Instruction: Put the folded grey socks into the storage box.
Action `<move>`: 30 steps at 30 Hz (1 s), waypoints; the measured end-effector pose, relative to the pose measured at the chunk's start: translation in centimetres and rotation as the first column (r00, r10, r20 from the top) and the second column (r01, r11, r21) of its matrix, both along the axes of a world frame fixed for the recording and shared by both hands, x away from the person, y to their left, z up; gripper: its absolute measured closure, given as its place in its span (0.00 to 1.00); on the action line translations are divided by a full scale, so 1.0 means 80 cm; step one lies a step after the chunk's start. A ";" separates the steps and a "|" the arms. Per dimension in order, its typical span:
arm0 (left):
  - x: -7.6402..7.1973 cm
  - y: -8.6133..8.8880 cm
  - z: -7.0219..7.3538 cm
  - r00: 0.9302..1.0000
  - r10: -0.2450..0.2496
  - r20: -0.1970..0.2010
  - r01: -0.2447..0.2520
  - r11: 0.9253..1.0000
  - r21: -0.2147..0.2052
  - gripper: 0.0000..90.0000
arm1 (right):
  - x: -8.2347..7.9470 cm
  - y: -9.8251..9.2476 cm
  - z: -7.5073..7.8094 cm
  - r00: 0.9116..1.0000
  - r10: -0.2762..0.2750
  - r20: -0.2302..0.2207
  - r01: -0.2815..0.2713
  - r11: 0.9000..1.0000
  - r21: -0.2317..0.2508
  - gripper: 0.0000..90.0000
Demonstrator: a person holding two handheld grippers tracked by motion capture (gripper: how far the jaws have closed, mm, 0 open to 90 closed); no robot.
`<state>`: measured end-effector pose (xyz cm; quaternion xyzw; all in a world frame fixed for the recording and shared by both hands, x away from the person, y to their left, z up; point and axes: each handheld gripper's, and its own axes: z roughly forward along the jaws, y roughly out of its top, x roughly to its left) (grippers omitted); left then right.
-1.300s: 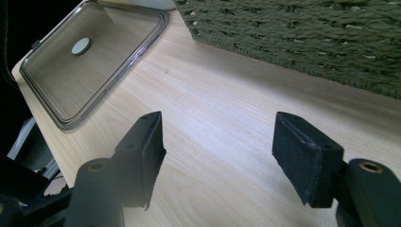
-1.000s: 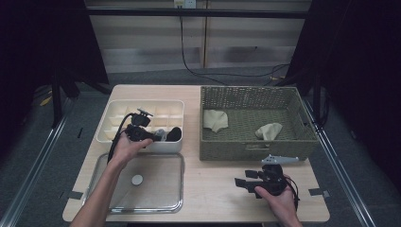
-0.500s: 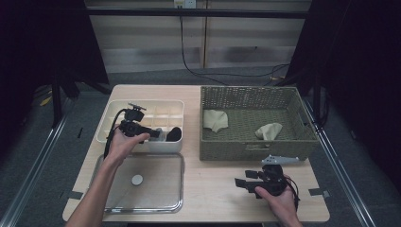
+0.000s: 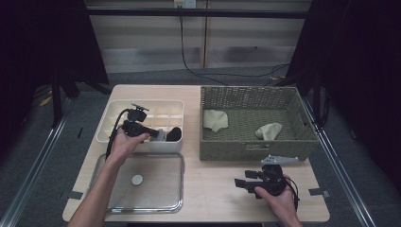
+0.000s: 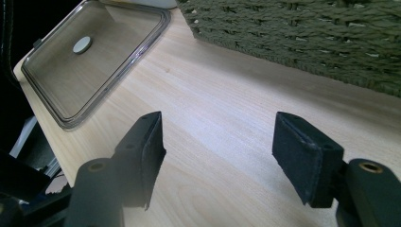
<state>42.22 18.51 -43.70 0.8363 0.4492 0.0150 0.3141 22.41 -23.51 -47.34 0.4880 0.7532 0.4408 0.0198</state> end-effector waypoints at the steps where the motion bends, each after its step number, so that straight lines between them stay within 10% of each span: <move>1: 0.000 -0.002 -0.002 1.000 -0.008 -0.003 0.008 1.000 0.002 0.93 | 0.000 0.000 0.000 1.000 -0.001 0.000 0.001 1.000 0.000 0.39; 14: 0.000 -0.010 -0.011 0.999 -0.031 -0.010 0.031 0.998 0.051 0.93 | 0.000 -0.001 0.000 1.000 0.000 0.000 0.000 1.000 0.000 0.39; 30: -0.006 0.013 -0.012 0.999 0.019 -0.027 -0.021 0.998 -0.065 0.78 | 0.001 0.000 -0.001 1.000 0.001 -0.002 -0.001 1.000 0.000 0.39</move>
